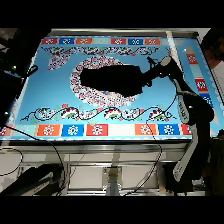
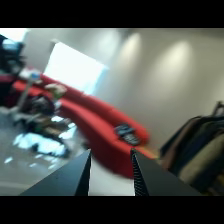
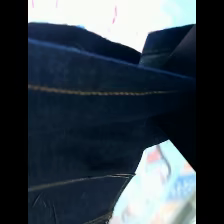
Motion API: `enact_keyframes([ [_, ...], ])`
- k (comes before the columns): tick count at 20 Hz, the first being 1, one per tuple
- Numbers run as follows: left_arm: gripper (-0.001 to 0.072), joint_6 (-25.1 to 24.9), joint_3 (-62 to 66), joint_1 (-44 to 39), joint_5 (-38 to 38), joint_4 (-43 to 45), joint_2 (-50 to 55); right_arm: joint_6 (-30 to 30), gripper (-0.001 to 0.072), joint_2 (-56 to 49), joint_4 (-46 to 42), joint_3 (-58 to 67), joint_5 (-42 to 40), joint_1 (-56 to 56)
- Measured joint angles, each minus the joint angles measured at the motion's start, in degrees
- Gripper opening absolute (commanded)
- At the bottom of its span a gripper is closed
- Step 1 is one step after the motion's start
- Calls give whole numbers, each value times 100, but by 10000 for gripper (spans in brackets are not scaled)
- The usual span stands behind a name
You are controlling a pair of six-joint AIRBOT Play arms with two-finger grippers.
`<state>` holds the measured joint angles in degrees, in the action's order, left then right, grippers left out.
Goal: Fold the clothes and pants, and hang the long-sleeved shirts on hangers.
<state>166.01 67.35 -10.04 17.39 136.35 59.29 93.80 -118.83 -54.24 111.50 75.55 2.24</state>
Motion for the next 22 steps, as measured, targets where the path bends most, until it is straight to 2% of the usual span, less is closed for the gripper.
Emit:
enact_keyframes([
  [2, 281, 92, -2, -90, -916, 96, 0, 28, 13, 267, -365, -2, 70, -125],
  [3, 234, -52, -2, -155, -1386, 125, 0, 48, 13, 378, -492, 2, 87, -195],
  [7, 226, -1287, -2, -577, -3585, 96, 0, 164, 13, 614, -846, 2, 249, -533],
  [11, 225, -1978, -2, -962, -5276, -83, 0, 334, 14, 710, -1204, -2, 542, -1025],
  [15, 225, -2476, -2, -1211, -5932, -144, 0, 437, 14, 855, -1821, 0, 1139, -1722],
  [22, 225, -2680, -2, -1362, -6201, -164, 0, 691, 14, 1423, -3311, 2, 2031, -2990],
])
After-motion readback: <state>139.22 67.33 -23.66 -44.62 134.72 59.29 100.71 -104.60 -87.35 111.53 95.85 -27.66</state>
